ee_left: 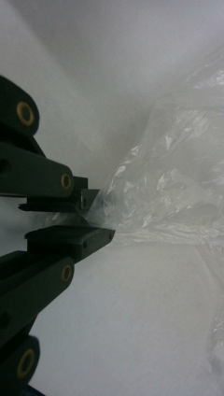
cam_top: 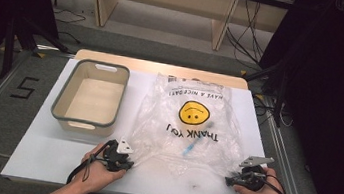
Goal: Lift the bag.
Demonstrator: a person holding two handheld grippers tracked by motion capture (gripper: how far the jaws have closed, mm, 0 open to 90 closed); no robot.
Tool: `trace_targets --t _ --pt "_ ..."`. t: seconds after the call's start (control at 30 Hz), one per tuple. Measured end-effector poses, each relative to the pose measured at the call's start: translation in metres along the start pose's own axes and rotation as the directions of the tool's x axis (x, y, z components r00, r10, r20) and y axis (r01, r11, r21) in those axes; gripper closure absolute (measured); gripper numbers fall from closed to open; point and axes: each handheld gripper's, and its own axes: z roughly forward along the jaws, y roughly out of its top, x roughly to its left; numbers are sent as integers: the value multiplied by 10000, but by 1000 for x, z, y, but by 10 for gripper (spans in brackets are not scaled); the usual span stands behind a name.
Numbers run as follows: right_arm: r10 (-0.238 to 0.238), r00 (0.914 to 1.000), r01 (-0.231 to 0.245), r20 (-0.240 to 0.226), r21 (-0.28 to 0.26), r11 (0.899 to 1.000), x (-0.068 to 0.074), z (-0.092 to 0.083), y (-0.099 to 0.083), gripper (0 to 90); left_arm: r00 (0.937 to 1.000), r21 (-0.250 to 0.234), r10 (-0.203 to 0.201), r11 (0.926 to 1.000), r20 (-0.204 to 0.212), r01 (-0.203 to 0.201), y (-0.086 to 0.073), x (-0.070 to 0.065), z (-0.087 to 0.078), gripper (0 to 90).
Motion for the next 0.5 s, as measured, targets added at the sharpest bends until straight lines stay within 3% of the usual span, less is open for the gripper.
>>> trace_targets --t 0.17,0.3,0.5 --pt "64 10000 -64 66 -23 10000 -2 0 -1 754 9995 44 -293 9996 141 292 1 1 0 867" --pt "167 9996 -169 -225 -64 9998 -3 0 -1 881 9991 -11 -337 9994 255 338 0 2 0 885" --pt "183 9994 -183 -277 -7 9998 -2 -1 0 900 9982 -39 -189 9998 568 191 1 3 -4 892"
